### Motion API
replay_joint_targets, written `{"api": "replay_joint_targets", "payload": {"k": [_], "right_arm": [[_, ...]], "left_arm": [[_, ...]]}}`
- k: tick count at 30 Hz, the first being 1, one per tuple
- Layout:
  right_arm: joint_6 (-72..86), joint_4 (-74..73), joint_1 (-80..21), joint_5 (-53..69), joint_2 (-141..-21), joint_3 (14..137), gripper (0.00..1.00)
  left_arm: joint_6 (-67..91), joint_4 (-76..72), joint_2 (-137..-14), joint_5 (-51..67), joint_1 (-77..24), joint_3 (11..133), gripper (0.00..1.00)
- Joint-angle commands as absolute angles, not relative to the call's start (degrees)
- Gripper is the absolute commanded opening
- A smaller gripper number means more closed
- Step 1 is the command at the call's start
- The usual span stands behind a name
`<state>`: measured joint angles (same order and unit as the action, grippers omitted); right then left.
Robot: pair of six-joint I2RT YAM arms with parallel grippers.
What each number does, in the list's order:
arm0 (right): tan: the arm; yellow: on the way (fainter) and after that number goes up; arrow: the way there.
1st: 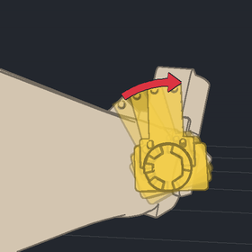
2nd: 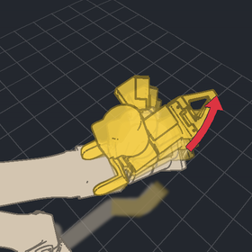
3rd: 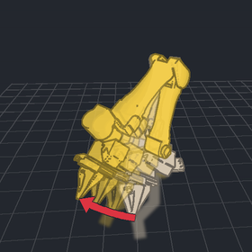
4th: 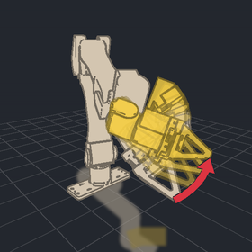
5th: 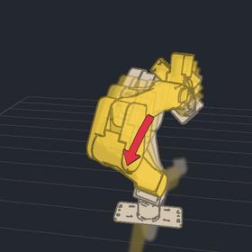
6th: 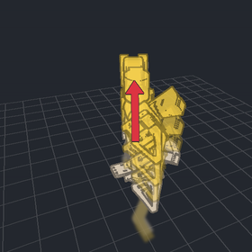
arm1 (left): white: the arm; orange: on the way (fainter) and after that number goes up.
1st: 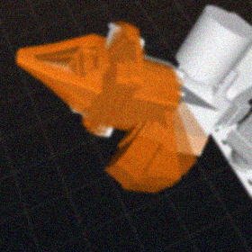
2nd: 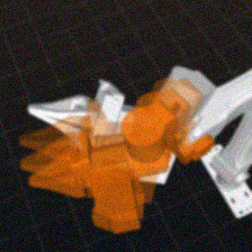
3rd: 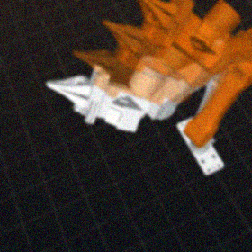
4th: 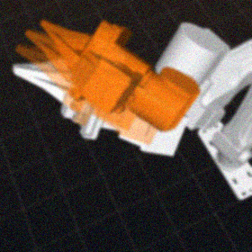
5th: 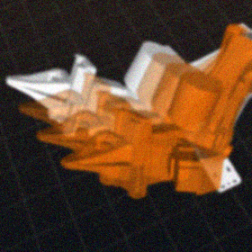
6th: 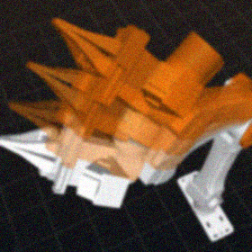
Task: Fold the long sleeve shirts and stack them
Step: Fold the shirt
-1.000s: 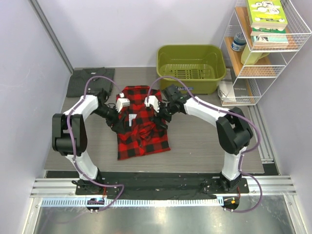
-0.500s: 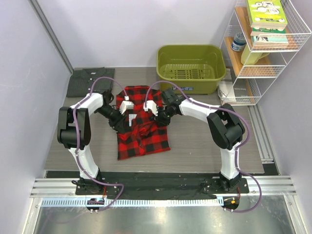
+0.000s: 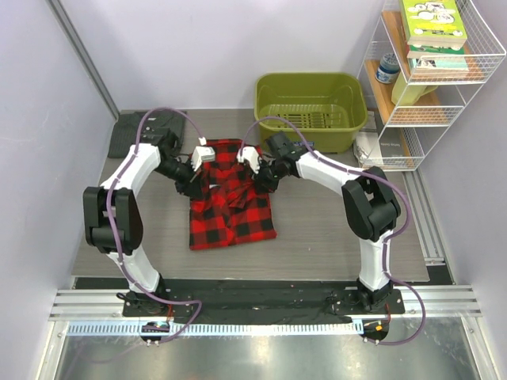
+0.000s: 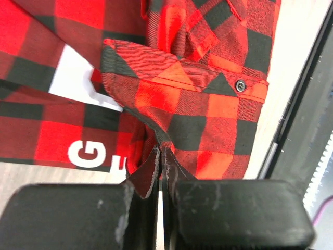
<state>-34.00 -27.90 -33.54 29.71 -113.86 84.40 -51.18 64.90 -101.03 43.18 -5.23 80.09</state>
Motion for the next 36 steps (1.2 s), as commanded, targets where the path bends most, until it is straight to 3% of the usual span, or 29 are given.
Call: {"api": "replay_joint_targets", "payload": {"k": [1,8,12,13,14,15,18,21,25,27,30,32,36], "right_arm": [[-32.34,-28.47,-32.87,30.32,-112.58,89.20,0.01],[-31.29,-30.84,-32.52,27.95,-121.18,93.16,0.01],[-30.67,-31.38,-32.52,27.33,-122.34,94.48,0.12],[-30.76,-31.72,-32.52,27.25,-122.26,94.48,0.20],[-30.85,-32.34,-32.52,27.33,-121.99,94.48,0.27],[-30.85,-32.95,-32.52,27.51,-121.47,94.57,0.33],[-29.89,-35.06,-32.52,27.16,-119.02,94.83,0.70],[-26.29,-36.65,-31.99,25.41,-114.63,94.31,0.77],[-19.00,-34.64,-30.85,24.61,-107.50,90.36,0.74],[-12.76,-33.40,-30.85,26.18,-104.96,87.56,0.65],[-4.26,-30.51,-30.85,31.61,-104.68,84.73,0.44],[-1.42,-29.10,-31.02,33.65,-105.47,82.46,0.37],[3.94,-26.55,-31.38,38.49,-107.48,79.72,0.36]], "left_arm": [[-50.36,61.09,-100.19,43.25,-5.45,81.04,0.00],[-48.87,53.71,-105.37,38.50,-5.19,78.75,0.00],[-47.55,51.50,-106.17,38.14,-5.01,78.48,0.01],[-47.55,52.03,-106.00,38.14,-4.92,78.49,0.02],[-47.64,52.47,-105.91,38.14,-5.01,78.57,0.14],[-47.72,52.91,-105.56,38.32,-4.92,78.66,0.19],[-46.68,53.61,-103.63,39.11,-4.22,78.66,0.39],[-42.81,52.56,-99.59,41.12,-3.87,78.31,0.50],[-35.62,46.87,-94.31,43.33,-5.70,75.16,0.59],[-30.18,42.65,-94.04,39.75,-7.37,74.10,0.59],[-17.17,31.58,-93.17,35.61,-11.32,70.32,0.61],[-9.36,27.27,-93.42,31.30,-13.26,68.73,0.68],[-2.21,24.71,-94.13,23.66,-18.35,66.89,0.71]]}}
